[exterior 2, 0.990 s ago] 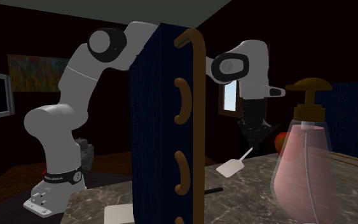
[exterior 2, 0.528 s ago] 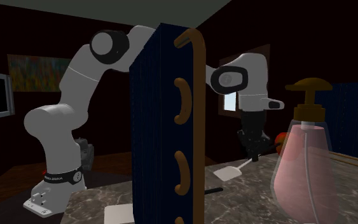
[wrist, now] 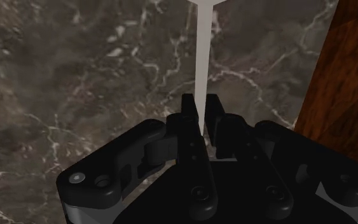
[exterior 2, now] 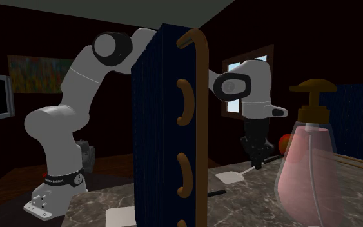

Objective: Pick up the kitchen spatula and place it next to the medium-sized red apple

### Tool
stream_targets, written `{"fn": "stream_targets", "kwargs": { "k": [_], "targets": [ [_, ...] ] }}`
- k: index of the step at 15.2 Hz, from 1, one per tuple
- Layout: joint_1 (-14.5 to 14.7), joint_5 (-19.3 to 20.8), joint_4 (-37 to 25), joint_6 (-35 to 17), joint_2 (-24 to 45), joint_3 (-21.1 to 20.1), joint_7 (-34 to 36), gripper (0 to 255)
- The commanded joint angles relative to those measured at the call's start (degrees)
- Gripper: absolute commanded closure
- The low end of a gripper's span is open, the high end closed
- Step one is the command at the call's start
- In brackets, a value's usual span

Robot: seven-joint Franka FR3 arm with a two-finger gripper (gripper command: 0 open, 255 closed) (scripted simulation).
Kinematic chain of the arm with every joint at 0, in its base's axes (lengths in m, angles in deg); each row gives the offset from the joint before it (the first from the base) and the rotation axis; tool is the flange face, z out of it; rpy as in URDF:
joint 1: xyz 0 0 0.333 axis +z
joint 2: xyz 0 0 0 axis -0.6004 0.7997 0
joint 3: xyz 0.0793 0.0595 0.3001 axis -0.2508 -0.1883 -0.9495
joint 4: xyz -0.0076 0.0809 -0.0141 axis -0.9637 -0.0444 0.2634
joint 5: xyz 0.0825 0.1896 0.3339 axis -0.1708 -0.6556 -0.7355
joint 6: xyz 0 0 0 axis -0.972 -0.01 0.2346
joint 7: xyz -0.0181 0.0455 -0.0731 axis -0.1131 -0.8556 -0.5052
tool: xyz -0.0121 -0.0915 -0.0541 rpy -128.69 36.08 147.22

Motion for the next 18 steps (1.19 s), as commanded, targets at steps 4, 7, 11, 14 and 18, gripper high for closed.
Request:
{"fn": "stream_targets", "kwargs": {
  "k": [4,7,11,14,18],
  "targets": [
    [0.0,0.0,0.0,0.0,0.0,0.0,0.0,0],
    [0.0,0.0,0.0,0.0,0.0,0.0,0.0,0],
    [0.1,0.6,-2.1,4.5,-2.4,0.3,0.4,0],
    [0.1,0.7,-2.8,5.7,-3.0,0.4,0.5,0],
    [0.1,0.7,-2.8,5.7,-3.0,0.4,0.5,0]
  ]
}}
